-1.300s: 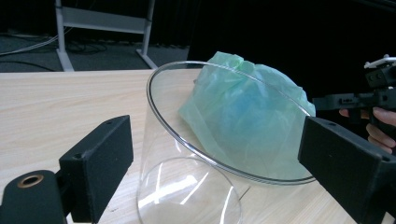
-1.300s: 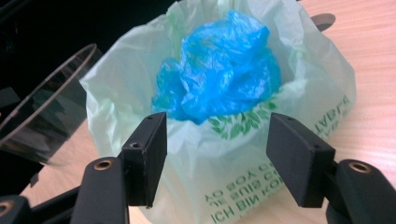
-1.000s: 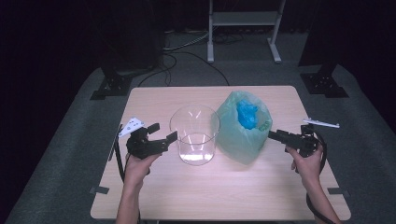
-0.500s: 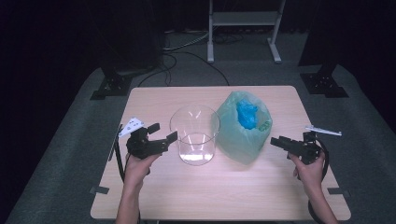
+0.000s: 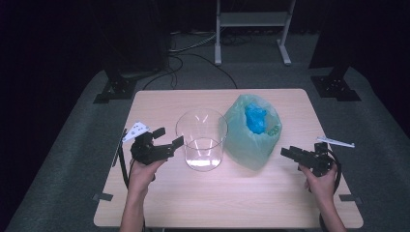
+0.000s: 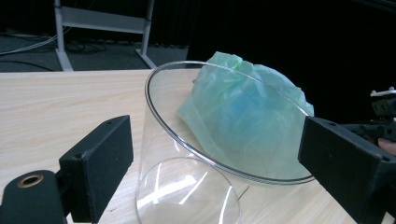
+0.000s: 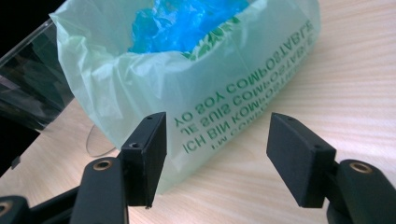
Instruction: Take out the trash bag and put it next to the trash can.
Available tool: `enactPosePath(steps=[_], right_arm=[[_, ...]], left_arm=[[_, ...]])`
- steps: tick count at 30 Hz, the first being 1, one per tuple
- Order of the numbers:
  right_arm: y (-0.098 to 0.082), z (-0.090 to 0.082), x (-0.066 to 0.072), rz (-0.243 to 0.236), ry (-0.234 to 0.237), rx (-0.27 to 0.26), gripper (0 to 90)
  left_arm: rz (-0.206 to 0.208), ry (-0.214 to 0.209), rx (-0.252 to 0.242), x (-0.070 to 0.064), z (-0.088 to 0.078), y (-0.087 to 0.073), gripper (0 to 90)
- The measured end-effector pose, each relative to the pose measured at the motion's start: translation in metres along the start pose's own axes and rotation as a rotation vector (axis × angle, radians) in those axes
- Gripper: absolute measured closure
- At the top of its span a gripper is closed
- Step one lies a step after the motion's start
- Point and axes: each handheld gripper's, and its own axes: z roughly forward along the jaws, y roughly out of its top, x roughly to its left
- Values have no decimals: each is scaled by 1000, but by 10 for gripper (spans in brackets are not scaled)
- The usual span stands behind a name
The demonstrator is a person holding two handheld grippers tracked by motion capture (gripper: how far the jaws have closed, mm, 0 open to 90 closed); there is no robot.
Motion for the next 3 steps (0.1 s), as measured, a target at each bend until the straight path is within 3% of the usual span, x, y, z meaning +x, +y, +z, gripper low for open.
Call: enactPosePath(steps=[3], right_arm=[[-6,-4,-3,7,-5,-9,375]], left_arm=[[2,0,-1,0,0,0,92]])
